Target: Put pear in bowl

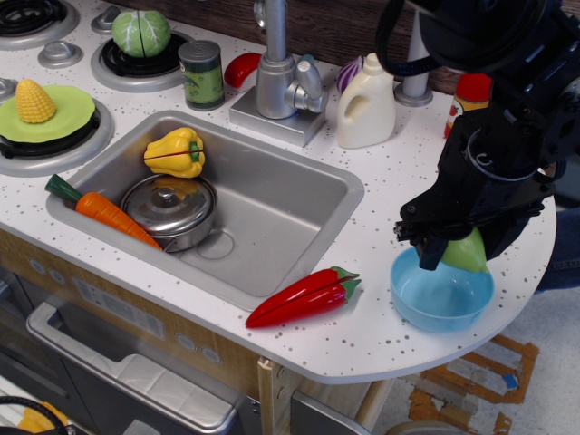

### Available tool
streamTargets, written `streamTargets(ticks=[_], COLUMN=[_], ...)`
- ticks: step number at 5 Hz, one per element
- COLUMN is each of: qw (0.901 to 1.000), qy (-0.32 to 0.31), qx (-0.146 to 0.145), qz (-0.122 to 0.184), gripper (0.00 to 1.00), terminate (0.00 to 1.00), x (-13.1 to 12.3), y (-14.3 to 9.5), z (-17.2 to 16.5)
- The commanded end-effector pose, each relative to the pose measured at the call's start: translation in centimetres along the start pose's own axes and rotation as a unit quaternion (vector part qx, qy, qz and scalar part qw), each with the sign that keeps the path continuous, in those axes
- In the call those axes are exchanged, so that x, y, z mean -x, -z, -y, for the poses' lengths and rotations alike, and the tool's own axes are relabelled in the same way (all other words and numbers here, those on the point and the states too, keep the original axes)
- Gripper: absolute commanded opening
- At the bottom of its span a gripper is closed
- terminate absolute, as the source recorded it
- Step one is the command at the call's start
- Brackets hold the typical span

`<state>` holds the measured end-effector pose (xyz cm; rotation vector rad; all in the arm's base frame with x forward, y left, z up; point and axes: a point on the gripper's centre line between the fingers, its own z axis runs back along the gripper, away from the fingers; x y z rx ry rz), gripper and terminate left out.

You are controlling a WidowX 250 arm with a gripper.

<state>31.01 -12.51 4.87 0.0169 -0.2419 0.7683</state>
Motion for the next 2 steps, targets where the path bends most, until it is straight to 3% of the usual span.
streamTargets(ticks=[1,2], qw=[0.9995,0.9995], qy=[-0.011,-0.011], qx=[0.029,0.029], qz=[0.012,0.012], gripper=[1.00,1.00], terminate=[0.00,1.00], x=[-0.44,-0.44], y=[-1.77,-1.77], z=[0.74,0.74])
